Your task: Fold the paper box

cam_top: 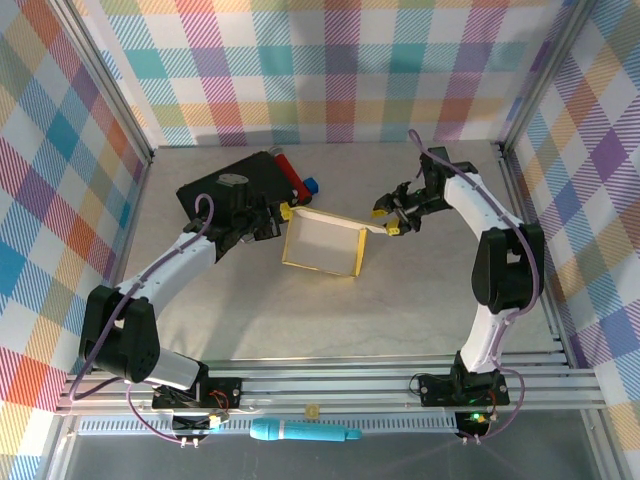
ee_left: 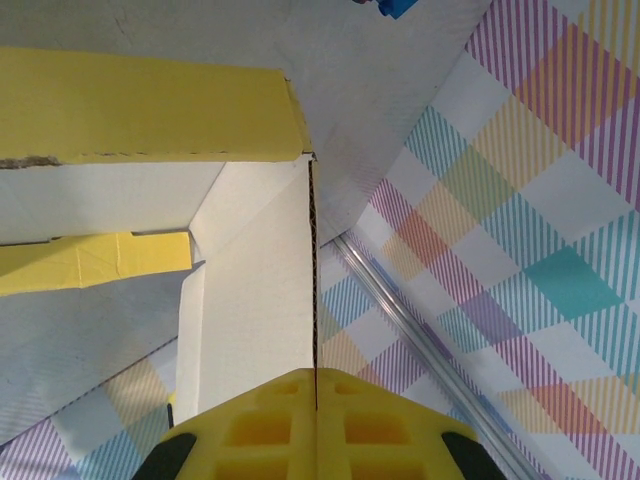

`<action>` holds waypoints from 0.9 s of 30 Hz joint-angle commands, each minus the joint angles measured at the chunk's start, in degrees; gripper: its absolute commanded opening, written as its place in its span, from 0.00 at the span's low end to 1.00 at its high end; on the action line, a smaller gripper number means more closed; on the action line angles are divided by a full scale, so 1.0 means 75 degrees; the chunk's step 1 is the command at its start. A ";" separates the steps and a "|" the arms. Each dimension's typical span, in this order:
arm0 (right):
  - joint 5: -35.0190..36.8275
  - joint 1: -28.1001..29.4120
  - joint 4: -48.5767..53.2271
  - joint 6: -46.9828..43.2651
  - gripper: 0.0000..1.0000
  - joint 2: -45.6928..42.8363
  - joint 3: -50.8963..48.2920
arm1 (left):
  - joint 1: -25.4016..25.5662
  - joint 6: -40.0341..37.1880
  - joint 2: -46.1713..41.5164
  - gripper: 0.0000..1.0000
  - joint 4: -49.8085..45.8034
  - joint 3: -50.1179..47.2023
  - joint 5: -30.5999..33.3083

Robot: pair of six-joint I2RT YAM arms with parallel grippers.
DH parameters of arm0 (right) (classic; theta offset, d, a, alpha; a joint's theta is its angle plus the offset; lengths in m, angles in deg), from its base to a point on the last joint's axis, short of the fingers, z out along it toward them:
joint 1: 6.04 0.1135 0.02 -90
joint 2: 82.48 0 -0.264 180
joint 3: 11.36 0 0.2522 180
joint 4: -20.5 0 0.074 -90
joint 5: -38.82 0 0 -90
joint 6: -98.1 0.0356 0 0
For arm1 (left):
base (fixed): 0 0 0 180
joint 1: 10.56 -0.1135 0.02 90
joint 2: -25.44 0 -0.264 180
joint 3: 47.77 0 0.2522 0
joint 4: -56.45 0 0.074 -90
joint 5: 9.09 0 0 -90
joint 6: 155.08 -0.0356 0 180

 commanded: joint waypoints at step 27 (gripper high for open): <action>-0.0511 0.0553 -0.0423 0.0717 0.47 -0.0682 -0.1657 | -0.0011 0.0118 0.0271 0.00 0.0355 0.0155 0.0056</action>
